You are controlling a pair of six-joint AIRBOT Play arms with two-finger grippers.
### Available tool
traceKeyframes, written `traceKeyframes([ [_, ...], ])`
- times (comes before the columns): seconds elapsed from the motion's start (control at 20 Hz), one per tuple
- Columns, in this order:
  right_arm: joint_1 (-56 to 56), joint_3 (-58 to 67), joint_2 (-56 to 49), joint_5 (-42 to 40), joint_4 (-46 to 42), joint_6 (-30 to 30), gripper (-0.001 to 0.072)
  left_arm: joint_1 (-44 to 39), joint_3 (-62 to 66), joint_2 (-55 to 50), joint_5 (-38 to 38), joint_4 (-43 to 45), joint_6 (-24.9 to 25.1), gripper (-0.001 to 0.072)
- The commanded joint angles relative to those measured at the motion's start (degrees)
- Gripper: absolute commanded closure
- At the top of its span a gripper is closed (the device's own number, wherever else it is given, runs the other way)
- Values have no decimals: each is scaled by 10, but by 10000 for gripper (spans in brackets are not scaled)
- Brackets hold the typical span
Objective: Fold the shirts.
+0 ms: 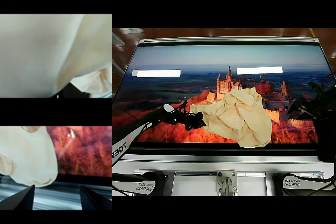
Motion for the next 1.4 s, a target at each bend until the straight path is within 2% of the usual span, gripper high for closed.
traceKeyframes([
  [0.0, 0, -87, 0, 1, 10, -3, 58, 1, 1, 5, -11, 0, 25, 663],
  [0.1, 5, -155, 0, -28, 52, -20, 58, 1, 1, 12, -11, 0, 25, 664],
  [0.35, 63, -276, 0, -120, 76, -19, 58, 1, 1, 45, -11, 5, 49, 664],
  [0.5, 99, -315, 0, -134, 74, -35, 58, 1, 1, 65, -11, 10, 49, 664],
  [0.65, 109, -329, 0, -153, 88, -21, 60, 1, 1, 73, -11, 10, 55, 664],
  [0.7, 114, -332, 0, -166, 92, -14, 87, 1, 1, 75, -11, 10, 55, 664],
  [0.8, 132, -332, 0, -193, 94, -3, 552, 1, 1, 81, -11, 10, 58, 664],
  [0.85, 140, -332, 0, -200, 95, 1, 617, 1, 1, 86, -11, 10, 59, 664],
  [0.9, 148, -331, 1, -200, 94, -4, 645, 1, 2, 93, -10, 11, 62, 664],
  [1.05, 154, -320, 39, -191, 108, -42, 646, 1, 32, 130, -11, 63, 61, 667],
  [1.15, 154, -280, 108, -188, 110, -54, 646, 1, 78, 178, -16, 121, 62, 667],
  [1.2, 154, -244, 152, -189, 110, -56, 646, 1, 111, 205, -29, 143, 83, 667],
  [1.25, 154, -200, 200, -192, 109, -59, 646, 1, 153, 235, -47, 158, 99, 666],
  [1.35, 154, -102, 290, -216, 107, -67, 645, 1, 252, 292, -63, 176, 99, 665],
])
